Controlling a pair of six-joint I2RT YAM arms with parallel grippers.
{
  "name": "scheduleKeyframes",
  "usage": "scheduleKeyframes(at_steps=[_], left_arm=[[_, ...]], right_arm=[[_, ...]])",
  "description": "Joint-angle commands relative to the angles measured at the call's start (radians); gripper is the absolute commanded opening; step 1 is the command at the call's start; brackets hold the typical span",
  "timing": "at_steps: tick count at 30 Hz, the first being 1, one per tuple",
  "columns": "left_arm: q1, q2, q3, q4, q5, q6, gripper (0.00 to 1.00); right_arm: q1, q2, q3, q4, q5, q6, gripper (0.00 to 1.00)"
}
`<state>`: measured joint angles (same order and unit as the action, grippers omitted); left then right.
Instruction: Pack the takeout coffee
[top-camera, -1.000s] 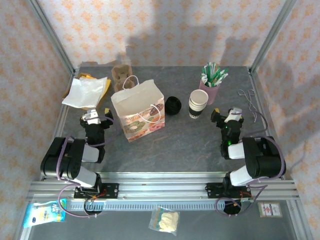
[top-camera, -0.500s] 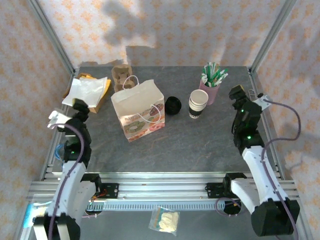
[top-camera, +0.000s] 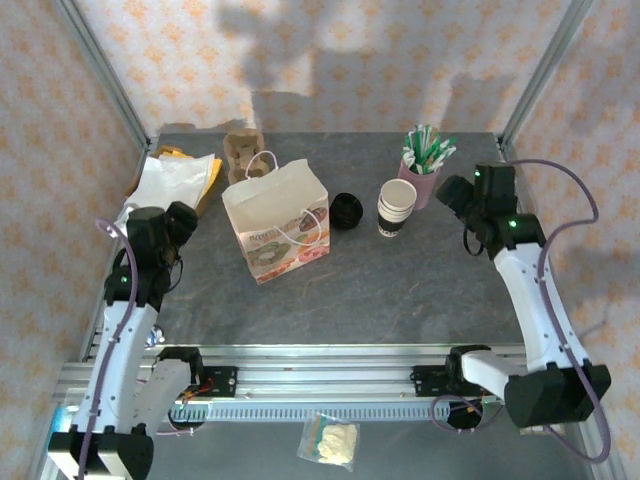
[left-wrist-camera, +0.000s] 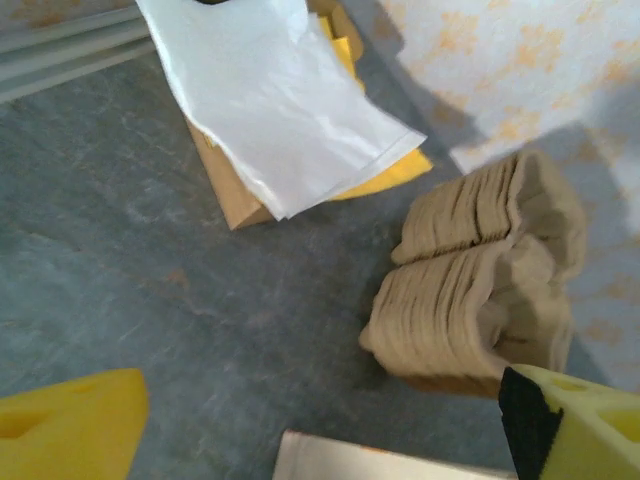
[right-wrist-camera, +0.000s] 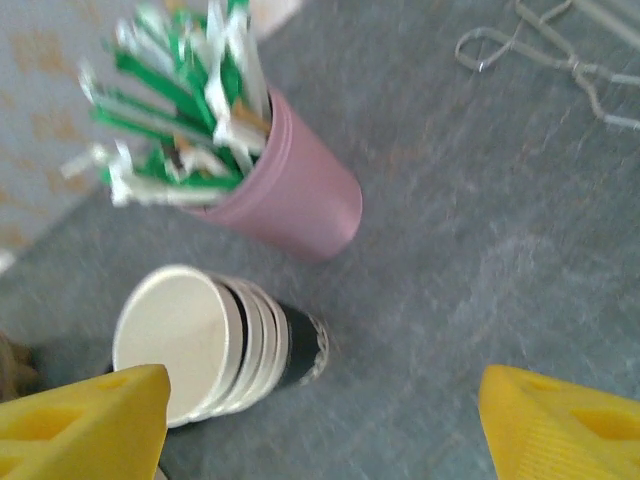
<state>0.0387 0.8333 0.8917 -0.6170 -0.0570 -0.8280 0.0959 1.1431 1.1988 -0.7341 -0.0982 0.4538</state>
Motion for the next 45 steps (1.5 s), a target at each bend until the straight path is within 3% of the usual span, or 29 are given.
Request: scheduleKeyframes(at_steps=[1, 11, 18, 25, 35, 45], left_arm=[[-0.032, 0.049, 0.094, -0.293, -0.095, 0.102, 0.91], [-0.088, 0.049, 0.339, -0.48, -0.087, 0.231, 0.88], [-0.224, 0.137, 0.552, -0.555, -0.095, 0.234, 0.87], [-0.345, 0.198, 0.623, -0.507, -0.086, 0.272, 0.87], [-0.642, 0.341, 0.802, -0.457, -0.197, 0.395, 0.88], [-1.037, 0.467, 0.86, -0.45, -0.347, 0.559, 0.9]], right_arm=[[0.061, 0.032, 0.08, -0.163, 0.024, -0.017, 0.76], [0.154, 0.241, 0.163, -0.171, 0.049, -0.002, 0.65], [0.154, 0.326, 0.212, -0.135, 0.071, 0.005, 0.53], [0.154, 0.389, 0.227, -0.11, 0.08, 0.004, 0.46], [0.154, 0.442, 0.255, -0.085, 0.069, 0.0, 0.4], [0.154, 0.487, 0.289, -0.072, 0.056, 0.0, 0.4]])
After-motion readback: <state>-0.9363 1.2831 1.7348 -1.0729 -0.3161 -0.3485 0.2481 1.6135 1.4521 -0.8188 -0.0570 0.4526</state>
